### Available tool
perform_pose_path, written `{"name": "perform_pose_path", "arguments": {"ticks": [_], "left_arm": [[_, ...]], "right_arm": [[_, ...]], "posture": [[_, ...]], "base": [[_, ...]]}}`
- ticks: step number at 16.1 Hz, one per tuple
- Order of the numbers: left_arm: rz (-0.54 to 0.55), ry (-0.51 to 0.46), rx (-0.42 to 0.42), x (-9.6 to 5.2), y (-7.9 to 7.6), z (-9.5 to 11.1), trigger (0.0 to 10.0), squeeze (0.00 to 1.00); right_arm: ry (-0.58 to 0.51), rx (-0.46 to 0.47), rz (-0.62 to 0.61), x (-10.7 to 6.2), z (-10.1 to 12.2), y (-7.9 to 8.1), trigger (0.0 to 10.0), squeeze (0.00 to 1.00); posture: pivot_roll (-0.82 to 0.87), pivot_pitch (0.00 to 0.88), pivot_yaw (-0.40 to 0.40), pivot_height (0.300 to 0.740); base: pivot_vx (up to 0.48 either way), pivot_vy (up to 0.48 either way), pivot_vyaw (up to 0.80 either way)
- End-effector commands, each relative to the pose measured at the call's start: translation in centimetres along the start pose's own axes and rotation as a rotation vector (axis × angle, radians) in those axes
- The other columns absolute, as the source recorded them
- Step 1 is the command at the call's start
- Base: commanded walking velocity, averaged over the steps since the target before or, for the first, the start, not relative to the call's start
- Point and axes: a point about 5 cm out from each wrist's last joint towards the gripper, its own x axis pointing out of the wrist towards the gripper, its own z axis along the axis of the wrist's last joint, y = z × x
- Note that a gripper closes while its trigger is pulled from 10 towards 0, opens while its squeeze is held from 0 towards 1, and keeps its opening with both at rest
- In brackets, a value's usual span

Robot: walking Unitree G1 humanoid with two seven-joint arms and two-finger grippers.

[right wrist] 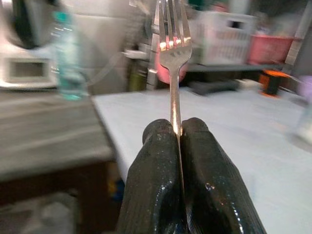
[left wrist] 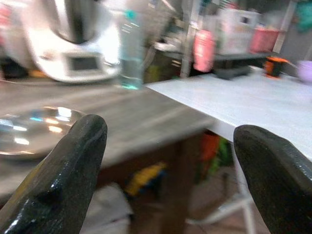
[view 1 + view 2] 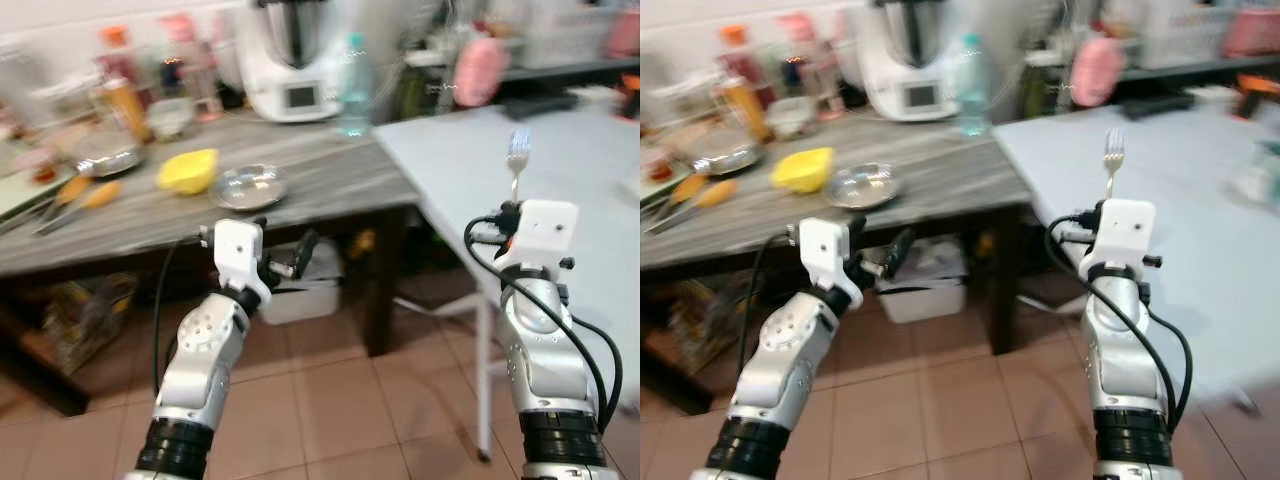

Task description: Setting the table

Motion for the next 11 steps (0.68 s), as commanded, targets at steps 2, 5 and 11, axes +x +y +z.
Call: {"name": "perform_pose_path", "arguments": {"ticks": [2, 5, 11], "left_arm": [[0.025, 0.002, 0.022, -0.34, 1.02, 0.25, 10.0, 0.0], [0.025, 0.002, 0.022, -0.34, 1.02, 0.25, 10.0, 0.0], [0.023, 0.006, 0.017, -0.25, 0.77, 0.02, 10.0, 0.0]], "right_arm": [[-0.033, 0.017, 0.033, 0.08, 0.84, 1.17, 10.0, 0.0], [-0.033, 0.017, 0.033, 0.08, 0.84, 1.17, 10.0, 0.0], [-0.03, 0.021, 0.026, 0.15, 0.8, 0.95, 10.0, 0.0]], "posture": [[-0.09, 0.0, 0.043, 0.74], [-0.09, 0.0, 0.043, 0.74], [-0.09, 0.0, 0.041, 0.74]], "base": [[0.398, 0.0, 0.48], [0.398, 0.0, 0.48], [0.393, 0.0, 0.32]]}}
